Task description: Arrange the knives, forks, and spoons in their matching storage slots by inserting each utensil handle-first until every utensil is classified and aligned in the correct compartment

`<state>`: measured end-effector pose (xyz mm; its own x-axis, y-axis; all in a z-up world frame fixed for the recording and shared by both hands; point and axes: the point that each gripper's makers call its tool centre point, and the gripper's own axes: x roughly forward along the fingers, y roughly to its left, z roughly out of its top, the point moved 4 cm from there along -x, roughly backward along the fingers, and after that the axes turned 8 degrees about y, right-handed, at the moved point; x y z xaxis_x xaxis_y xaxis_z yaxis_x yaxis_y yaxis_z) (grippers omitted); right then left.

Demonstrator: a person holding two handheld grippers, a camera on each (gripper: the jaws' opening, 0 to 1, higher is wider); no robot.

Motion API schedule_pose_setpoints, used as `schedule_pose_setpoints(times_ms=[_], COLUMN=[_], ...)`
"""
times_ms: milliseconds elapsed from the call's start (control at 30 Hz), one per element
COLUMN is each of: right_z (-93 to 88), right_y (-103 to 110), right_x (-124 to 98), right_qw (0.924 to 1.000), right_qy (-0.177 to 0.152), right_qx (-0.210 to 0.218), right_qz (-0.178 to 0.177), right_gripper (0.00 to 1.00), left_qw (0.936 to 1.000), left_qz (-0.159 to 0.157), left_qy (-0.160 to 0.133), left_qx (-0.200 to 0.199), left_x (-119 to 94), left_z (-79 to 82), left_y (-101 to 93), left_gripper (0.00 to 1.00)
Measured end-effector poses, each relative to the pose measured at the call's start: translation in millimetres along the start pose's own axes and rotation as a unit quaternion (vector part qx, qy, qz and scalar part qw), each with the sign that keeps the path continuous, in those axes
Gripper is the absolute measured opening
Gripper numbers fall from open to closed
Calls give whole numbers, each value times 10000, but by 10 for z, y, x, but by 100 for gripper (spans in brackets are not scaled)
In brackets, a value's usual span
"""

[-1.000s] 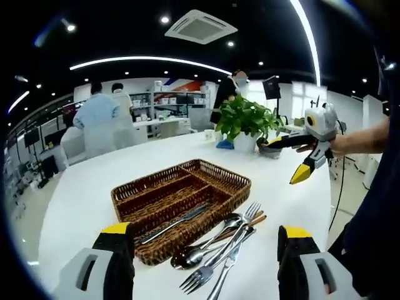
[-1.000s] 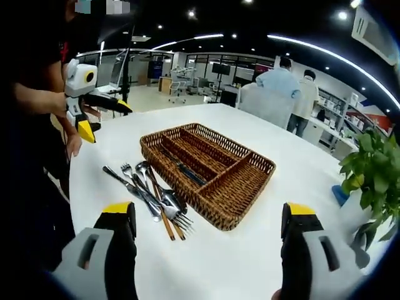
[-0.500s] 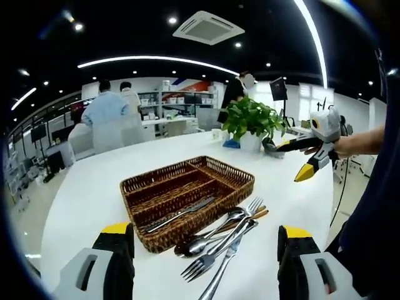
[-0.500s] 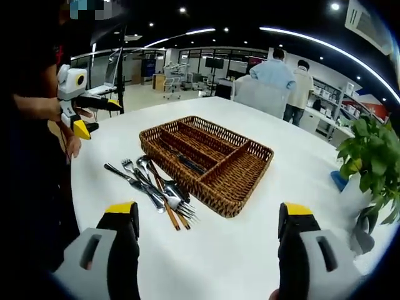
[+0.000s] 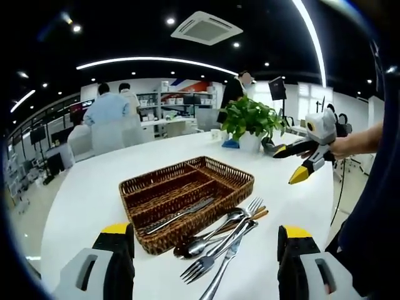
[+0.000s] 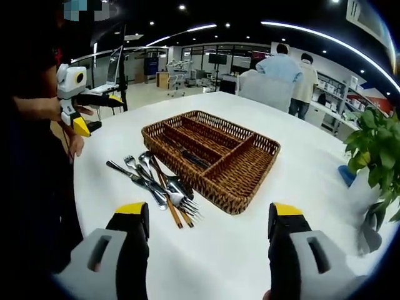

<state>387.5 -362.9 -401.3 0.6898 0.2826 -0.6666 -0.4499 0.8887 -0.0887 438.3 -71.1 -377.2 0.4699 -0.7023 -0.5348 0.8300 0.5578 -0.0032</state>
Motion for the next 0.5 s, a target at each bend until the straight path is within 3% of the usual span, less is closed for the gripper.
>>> schedule_pose_setpoints(times_ms=[500], right_z=[-21], right_y=[-7], right_x=[96], right_qw=[9996], right_qy=[100], right_qx=[25], right_qz=[253], right_gripper=[60], left_qw=[9999], left_qz=[-49], left_qy=[82], left_qx=[96], left_x=[18], left_z=[-16], left_y=[-66], left_gripper=[96])
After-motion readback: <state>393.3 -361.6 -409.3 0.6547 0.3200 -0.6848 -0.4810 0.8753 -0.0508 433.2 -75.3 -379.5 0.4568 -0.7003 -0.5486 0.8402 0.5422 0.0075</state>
